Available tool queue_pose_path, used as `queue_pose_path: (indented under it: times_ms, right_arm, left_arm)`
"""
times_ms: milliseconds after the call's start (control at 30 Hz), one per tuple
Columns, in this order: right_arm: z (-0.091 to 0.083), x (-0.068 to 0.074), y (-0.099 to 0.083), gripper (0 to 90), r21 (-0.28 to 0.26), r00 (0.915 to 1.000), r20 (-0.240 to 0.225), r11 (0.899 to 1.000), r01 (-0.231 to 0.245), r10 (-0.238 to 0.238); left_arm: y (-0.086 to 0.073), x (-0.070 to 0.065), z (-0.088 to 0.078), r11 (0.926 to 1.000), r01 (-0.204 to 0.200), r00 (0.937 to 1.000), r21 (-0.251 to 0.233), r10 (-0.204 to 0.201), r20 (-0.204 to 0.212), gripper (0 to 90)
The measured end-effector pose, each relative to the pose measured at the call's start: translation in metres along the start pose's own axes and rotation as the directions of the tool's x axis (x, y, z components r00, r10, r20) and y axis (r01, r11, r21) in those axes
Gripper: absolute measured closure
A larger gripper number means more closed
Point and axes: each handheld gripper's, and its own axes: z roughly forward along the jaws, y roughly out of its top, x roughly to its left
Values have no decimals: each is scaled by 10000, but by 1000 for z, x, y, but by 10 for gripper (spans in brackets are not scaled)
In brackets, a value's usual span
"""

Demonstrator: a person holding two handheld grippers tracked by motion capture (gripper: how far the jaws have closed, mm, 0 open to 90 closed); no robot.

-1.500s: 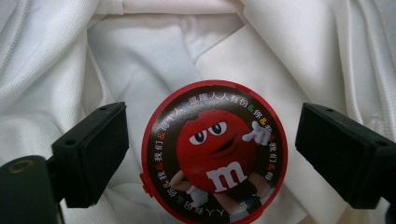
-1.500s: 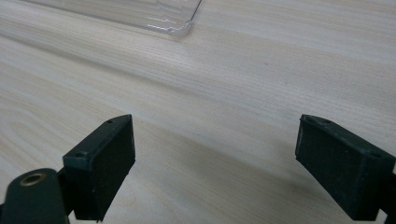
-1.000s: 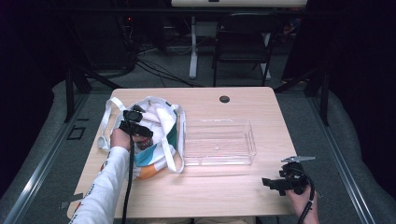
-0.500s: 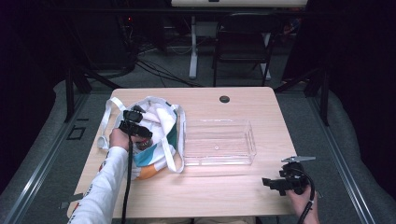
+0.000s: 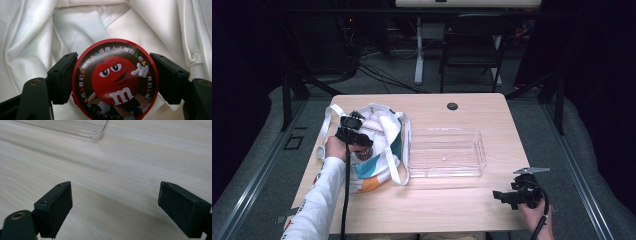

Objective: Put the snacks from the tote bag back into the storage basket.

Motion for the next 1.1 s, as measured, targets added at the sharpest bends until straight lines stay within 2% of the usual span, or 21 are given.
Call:
queue_pose_path:
  times_ms: [167, 733, 1100]
  right_arm:
    - [0, 0, 0, 119, 26, 10000, -15, 10000, 6, -6]
    - [0, 0, 0, 119, 7, 10000, 9, 10000, 4, -4]
    - [1, 0, 0, 119, 46, 10000, -8, 10000, 9, -9]
  left_arm:
    - [0, 0, -6, 9998, -169, 9998, -61, 168, -66, 264]
    - [6, -1, -34, 9987, -325, 9995, -385, 324, -36, 265]
    - [14, -9, -55, 9961, -605, 9982, -650, 601, -85, 265]
